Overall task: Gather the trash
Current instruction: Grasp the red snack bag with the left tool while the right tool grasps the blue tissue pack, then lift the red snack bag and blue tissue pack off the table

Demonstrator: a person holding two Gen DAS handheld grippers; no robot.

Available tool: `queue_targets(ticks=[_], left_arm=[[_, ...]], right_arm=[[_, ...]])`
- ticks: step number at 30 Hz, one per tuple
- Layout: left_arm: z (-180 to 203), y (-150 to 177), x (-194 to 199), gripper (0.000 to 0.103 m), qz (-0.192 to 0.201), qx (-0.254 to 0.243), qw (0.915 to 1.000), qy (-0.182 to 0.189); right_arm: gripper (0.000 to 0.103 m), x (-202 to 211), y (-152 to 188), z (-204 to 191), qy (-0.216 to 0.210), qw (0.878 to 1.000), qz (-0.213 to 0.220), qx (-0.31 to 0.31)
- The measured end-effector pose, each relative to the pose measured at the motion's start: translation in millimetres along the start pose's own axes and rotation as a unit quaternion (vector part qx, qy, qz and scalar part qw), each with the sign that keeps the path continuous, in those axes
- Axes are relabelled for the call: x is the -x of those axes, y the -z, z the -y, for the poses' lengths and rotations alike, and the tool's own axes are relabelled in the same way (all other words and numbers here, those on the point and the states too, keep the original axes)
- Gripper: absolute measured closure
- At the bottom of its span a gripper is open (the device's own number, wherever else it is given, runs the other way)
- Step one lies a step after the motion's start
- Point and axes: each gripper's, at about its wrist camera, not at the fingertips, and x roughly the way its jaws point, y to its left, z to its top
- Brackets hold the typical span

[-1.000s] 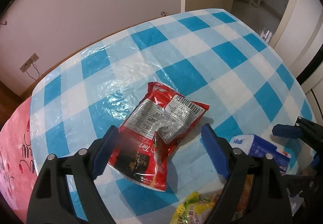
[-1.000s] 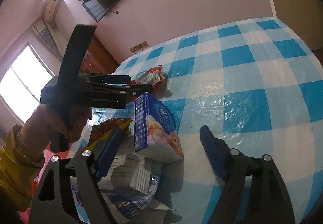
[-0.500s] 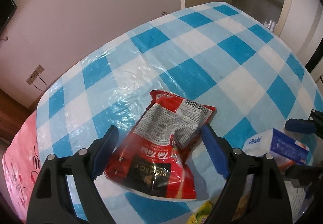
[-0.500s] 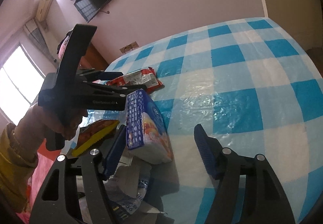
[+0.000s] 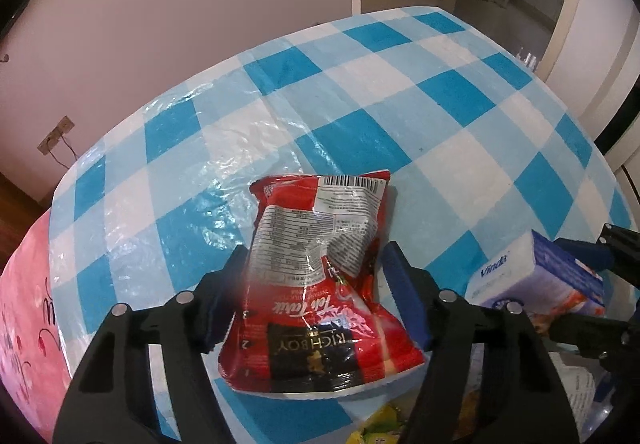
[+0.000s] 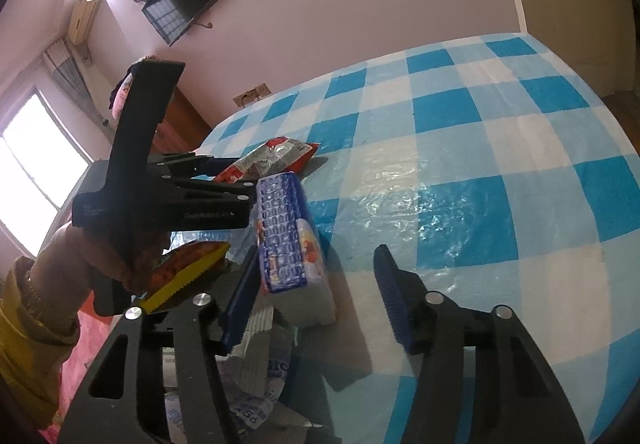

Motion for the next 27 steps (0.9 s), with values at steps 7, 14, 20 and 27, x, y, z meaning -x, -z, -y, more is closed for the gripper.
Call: queue_targets(ticks=[7,14,20,27], left_arm=[[-1.4,6.0,4.7,0.041,0.005,0.016,0.9999,0.001],[-15.2,17.2,16.6,0.043,0.019,0.042,0.9989,0.000],[-31.5,28.4,43.2,0.044,0.052,0.067,0.9963,-0.009],[-52.8,46.6,65.0,0.080,0.057,0.109,0.9924,-0.007]], right_arm=[[0.065,0.6,0.8,-3.7,0.005,1.000,0.004,0.011],[0.068,1.3,1.4,-10.5,0.012,0.999,0.013,0.032],[0.075,-1.0,1.0,-10.3,0.009,0.999,0.009,0.036],[0.077,-0.1,3.0,-12.1,0.009,0.999,0.010,0.038]])
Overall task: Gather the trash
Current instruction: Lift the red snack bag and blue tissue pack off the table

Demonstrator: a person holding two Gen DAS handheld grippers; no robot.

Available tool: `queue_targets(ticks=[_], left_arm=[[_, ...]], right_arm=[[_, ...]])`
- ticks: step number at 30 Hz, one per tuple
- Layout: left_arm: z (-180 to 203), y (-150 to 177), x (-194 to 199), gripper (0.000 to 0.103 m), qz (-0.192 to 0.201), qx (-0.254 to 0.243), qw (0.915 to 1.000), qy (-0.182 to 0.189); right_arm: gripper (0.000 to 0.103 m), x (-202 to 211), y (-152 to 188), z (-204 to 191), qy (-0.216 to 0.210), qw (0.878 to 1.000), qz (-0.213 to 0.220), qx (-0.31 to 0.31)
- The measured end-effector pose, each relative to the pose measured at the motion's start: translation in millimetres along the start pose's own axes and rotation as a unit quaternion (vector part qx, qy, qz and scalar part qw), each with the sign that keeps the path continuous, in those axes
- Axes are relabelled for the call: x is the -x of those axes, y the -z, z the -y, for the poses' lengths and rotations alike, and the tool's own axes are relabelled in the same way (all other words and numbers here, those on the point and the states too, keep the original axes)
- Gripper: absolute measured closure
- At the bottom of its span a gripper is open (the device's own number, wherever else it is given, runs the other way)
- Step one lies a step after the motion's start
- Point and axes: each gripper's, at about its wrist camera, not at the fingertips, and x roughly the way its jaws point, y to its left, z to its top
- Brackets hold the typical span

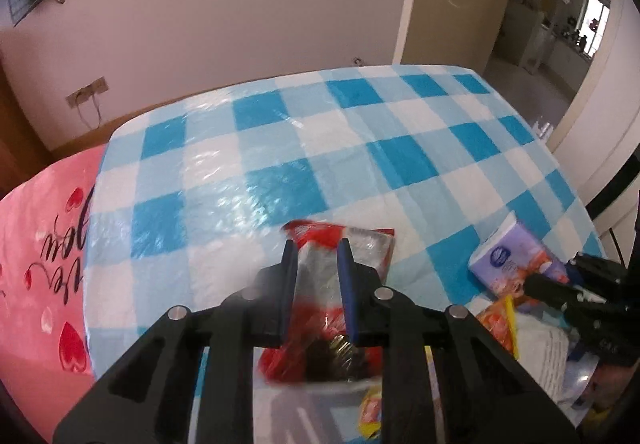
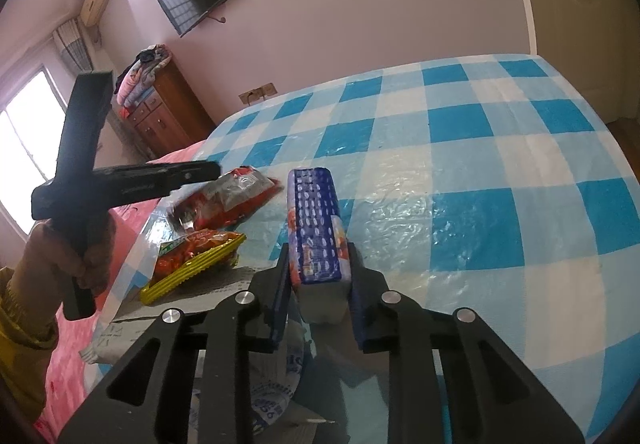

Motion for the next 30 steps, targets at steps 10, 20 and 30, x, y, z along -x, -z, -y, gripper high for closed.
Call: queue_targets(ticks=[10,20,30], left_arm=[[5.0,9.1,5.7,0.028,-0.001,-0.015,0.9998,0.010],[13.7,11.9,-33.6,0.036,-0.068,-0.003,0.9975,0.016],[10.8,24.1,-20.7,0.047,-0.026,0.041,0.9988,-0.009]], right_arm=[[0.077,1.8,1.2,1.4,0.003,1.000,0.004,-0.006],[0.077,1.2,0.1,2.5,0.003,1.000,0.003,-0.007],[0.077,1.6,0.2,1.1,0.001,1.000,0.003,-0.001]])
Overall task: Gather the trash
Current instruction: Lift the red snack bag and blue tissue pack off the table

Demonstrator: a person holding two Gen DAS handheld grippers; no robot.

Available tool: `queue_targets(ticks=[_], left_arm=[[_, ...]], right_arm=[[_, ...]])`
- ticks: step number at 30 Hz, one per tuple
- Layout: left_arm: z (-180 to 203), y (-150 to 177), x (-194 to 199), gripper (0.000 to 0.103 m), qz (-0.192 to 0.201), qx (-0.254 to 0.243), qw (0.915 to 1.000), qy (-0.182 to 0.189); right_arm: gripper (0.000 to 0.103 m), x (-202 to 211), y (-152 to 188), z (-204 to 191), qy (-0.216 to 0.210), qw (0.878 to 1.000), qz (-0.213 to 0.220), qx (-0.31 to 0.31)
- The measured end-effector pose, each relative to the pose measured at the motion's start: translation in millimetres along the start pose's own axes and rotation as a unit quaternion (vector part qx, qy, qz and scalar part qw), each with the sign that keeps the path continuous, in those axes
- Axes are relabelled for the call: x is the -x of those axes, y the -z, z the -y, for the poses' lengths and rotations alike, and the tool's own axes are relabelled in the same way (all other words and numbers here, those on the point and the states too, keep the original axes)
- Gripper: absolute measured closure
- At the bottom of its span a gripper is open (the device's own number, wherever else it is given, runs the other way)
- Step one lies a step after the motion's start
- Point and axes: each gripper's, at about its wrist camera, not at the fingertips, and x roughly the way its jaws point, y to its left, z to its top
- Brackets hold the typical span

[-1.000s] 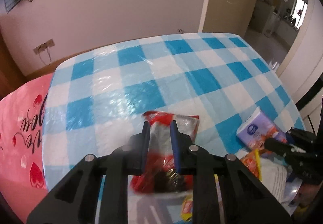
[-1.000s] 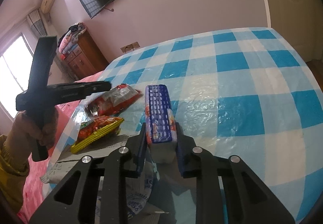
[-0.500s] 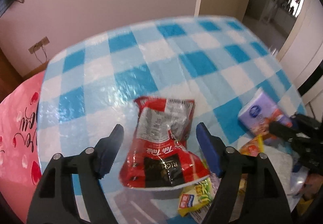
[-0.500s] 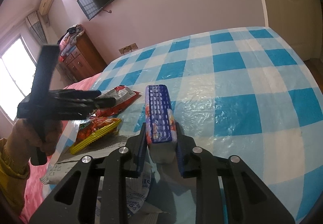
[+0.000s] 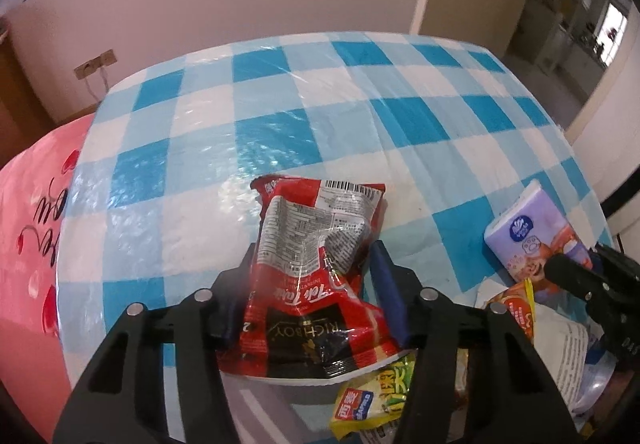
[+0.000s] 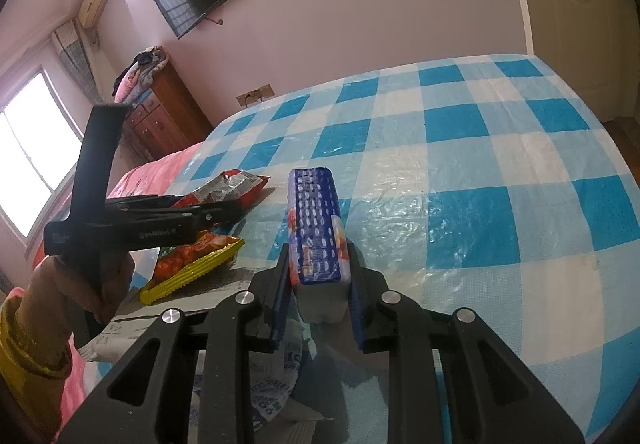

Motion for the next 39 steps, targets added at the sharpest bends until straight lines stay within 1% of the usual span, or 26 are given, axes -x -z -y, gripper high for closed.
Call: queue_targets(ticks=[4,6,7,8,9,10,12,16,19,24,27,28,32,33,34,35,36,37,39], left_arm=[[-7.2,9.6,12.9,0.048,0.024,0.030,0.9992,-0.004],[-9.6,14.9,23.7,0.048,0.038,0.036,0.9985,-0.015],[-10.1,17.3,30.0,0.056,0.047,0.035,0.9980,-0.024],[-10.7,19.9,36.3,0.070,0.054,0.036,0.9974,-0.032],[-14.7,23.8,45.3,0.073,0.062,0.048,0.9964,-0.031],[-18.3,26.2,50.8,0.080,0.067,0.059,0.9956,-0.029],[-25.0,32.5,61.7,0.081,0.080,0.076,0.9937,-0.021],[-28.3,42.5,68.6,0.081,0.080,0.082,0.9932,-0.020],[-32.5,52.1,74.5,0.081,0.084,0.099,0.9916,-0.006],[-36.3,70.9,89.0,0.081,0.090,0.106,0.9902,-0.001],[-48.4,80.8,94.8,0.081,0.086,0.123,0.9886,0.008],[-51.7,84.4,96.9,0.081,0.084,0.126,0.9885,0.006],[-58.1,92.5,97.5,0.081,0.073,0.123,0.9897,0.003],[-58.6,92.9,97.4,0.081,0.073,0.123,0.9897,0.005],[-59.0,92.6,97.5,0.077,0.073,0.125,0.9894,0.011],[-57.8,89.7,97.4,0.066,0.075,0.125,0.9891,0.022],[-56.5,86.7,97.2,0.058,0.076,0.124,0.9890,0.027],[-54.2,81.5,96.7,0.047,0.078,0.121,0.9889,0.033],[-49.8,69.5,94.6,0.045,0.077,0.111,0.9898,0.043]], right_arm=[[0.077,0.4,-0.2,0.0,0.002,1.000,0.001,0.001],[0.077,2.3,1.2,-0.8,0.002,1.000,0.003,0.000],[0.077,3.6,1.6,-0.9,0.002,1.000,0.006,0.000],[0.077,4.7,2.2,-1.3,0.002,1.000,0.007,0.000],[0.077,5.1,2.6,-1.9,0.003,1.000,0.007,0.000],[0.077,5.4,2.7,-1.7,0.004,1.000,0.007,-0.001],[0.077,5.8,2.9,-1.1,0.006,1.000,0.007,-0.005],[0.077,7.3,2.8,3.5,0.010,1.000,0.007,-0.016],[0.077,8.3,3.1,6.6,0.009,1.000,0.005,-0.022],[0.077,9.8,3.9,9.6,0.008,0.999,0.004,-0.034],[0.077,14.4,6.6,16.7,0.003,0.998,0.007,-0.058],[0.077,17.0,8.2,19.6,0.002,0.998,0.008,-0.067],[0.077,26.5,13.0,26.6,0.005,0.997,0.012,-0.082],[0.077,29.0,13.5,28.1,0.005,0.996,0.012,-0.085],[0.077,31.5,13.4,28.7,0.006,0.996,0.012,-0.085],[0.077,33.2,13.1,28.3,0.007,0.996,0.013,-0.084],[0.077,36.1,12.3,27.1,0.009,0.997,0.015,-0.080],[0.077,38.3,11.5,25.9,0.011,0.997,0.016,-0.077],[0.077,43.6,9.5,23.2,0.011,0.997,0.022,-0.070]])
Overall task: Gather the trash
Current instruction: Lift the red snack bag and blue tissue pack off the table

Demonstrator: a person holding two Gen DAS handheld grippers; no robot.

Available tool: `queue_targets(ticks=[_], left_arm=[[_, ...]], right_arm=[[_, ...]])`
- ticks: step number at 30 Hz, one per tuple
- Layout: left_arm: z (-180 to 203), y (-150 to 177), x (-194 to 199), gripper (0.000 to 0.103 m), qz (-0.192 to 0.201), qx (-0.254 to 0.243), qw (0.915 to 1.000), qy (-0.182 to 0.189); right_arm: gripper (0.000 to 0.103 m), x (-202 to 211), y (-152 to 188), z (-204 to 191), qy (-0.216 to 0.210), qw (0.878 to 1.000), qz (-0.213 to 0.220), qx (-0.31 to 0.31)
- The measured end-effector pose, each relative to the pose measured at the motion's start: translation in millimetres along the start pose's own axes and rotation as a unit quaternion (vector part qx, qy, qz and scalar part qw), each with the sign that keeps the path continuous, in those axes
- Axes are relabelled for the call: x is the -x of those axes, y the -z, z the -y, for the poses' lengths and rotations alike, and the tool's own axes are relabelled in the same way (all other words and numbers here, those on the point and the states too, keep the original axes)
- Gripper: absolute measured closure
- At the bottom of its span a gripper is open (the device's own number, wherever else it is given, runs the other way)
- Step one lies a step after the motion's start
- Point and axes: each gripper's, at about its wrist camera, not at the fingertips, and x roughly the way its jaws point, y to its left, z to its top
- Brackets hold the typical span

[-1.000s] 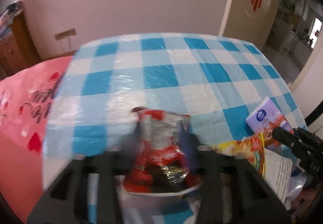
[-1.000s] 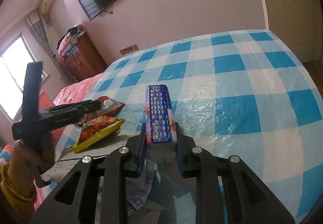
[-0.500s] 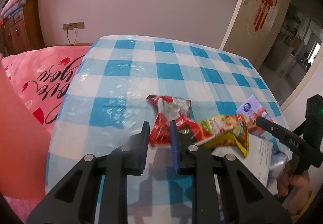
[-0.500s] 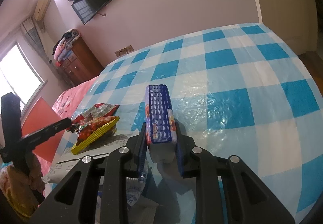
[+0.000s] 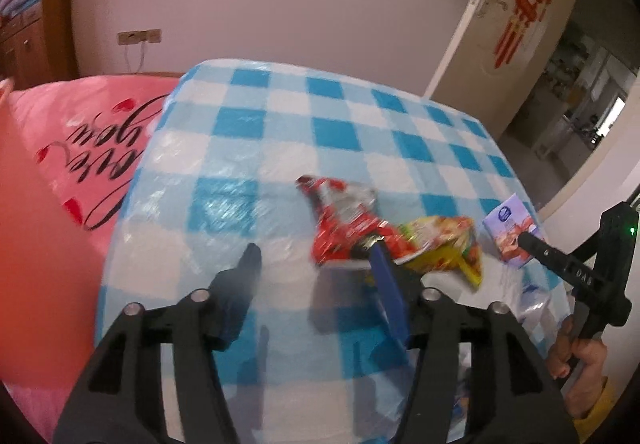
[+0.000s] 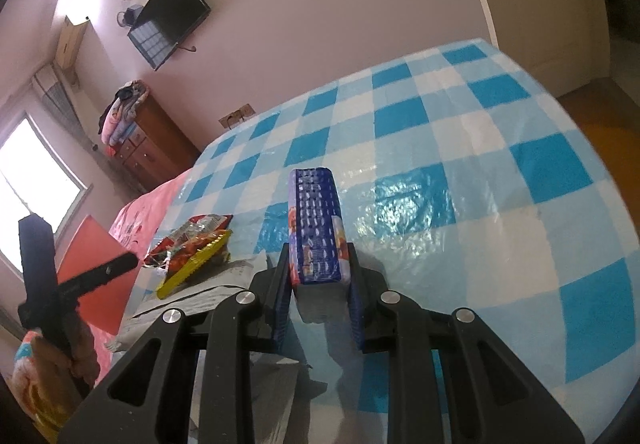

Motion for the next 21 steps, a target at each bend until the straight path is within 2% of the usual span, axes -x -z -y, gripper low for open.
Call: queue_targets(ticks=[3,8,12,14,18,21], left_arm=[[10.5,-19.9,-18.7,0.039,-0.034,-0.018,0.9990,0.025],[24.9,-36.9,-60.2,0.038,-0.102,-0.049,0.9936,-0.003],[32.1,-41.3,-93.2,0.038,-0.153,-0.069,0.9852,-0.032],[30.8,-41.5,-101.7,0.038,-0.163,-0.069,0.9834,-0.042],[32.6,-39.3,-103.6,0.040,-0.152,-0.076,0.9841,-0.052],[32.1,-33.8,-98.5,0.049,-0.136,-0.083,0.9856,-0.056]], right_arm=[[0.077,6.3,-2.3,-3.7,-0.003,1.000,0.007,0.005],[0.077,9.5,-5.4,-5.2,-0.014,1.000,0.011,0.003],[0.077,8.1,-5.3,-7.2,-0.014,1.000,0.009,0.011],[0.077,6.6,-4.5,-7.5,-0.017,1.000,0.006,0.012],[0.077,5.1,-3.0,-10.1,-0.020,1.000,0.003,0.017],[0.077,4.6,-2.9,-14.5,-0.023,0.999,0.003,0.024]])
